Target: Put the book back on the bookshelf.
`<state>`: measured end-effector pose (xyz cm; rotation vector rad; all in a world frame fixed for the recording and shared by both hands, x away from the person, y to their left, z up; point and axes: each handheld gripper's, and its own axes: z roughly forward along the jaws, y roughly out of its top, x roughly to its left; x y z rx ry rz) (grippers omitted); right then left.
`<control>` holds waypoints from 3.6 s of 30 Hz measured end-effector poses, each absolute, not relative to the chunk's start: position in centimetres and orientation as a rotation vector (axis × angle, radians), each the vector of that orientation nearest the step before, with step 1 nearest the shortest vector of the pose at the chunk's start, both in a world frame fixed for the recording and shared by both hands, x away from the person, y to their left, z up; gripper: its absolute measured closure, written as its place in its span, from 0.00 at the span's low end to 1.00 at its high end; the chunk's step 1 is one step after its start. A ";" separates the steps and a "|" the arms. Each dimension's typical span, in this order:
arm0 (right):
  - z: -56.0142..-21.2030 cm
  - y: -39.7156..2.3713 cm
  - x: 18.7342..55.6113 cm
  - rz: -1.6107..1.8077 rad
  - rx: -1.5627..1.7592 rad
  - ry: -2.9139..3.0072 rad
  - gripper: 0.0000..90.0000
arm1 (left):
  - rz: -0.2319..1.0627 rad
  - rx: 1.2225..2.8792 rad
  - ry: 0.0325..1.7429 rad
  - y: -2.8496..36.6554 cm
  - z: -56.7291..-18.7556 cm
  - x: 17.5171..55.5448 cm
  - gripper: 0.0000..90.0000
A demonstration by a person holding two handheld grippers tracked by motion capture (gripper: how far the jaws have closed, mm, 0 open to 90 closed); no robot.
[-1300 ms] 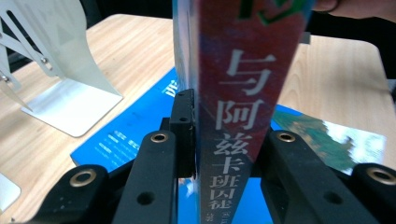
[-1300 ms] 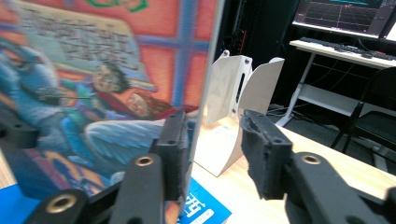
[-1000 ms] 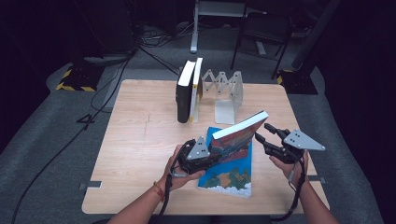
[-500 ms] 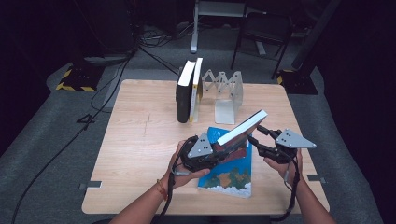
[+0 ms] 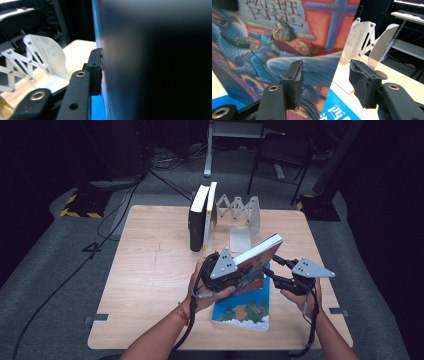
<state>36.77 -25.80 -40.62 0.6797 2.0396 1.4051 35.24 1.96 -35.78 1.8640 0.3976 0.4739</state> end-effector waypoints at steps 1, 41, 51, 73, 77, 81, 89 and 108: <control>-40.6 -25.9 36.7 1.402 0.680 2.043 0.51 | 0.476 1.862 0.398 2.0 -35.8 35.3 0.79; -42.6 -29.5 36.9 1.270 0.769 2.135 0.48 | 0.763 1.723 0.888 6.7 -36.5 43.8 0.81; -42.9 -29.4 37.0 1.250 0.758 2.143 0.47 | 0.784 1.647 0.948 5.0 -37.8 45.1 0.81; -43.1 -29.3 37.0 1.224 0.721 2.172 0.47 | 0.822 1.552 1.028 1.2 -38.4 49.3 0.81; -43.1 -29.5 37.1 1.228 0.724 2.172 0.47 | 0.794 1.543 1.038 1.5 -38.9 48.9 0.79; -43.2 -29.5 37.1 1.228 0.731 2.178 0.47 | 0.779 1.556 1.017 2.5 -39.3 48.2 0.78; -43.4 -29.1 36.9 1.213 0.718 2.194 0.46 | 0.761 1.630 0.943 4.1 -40.0 47.0 0.73; -43.9 -28.5 36.8 1.187 0.713 2.237 0.46 | 0.661 1.615 0.983 3.5 -42.0 47.6 0.82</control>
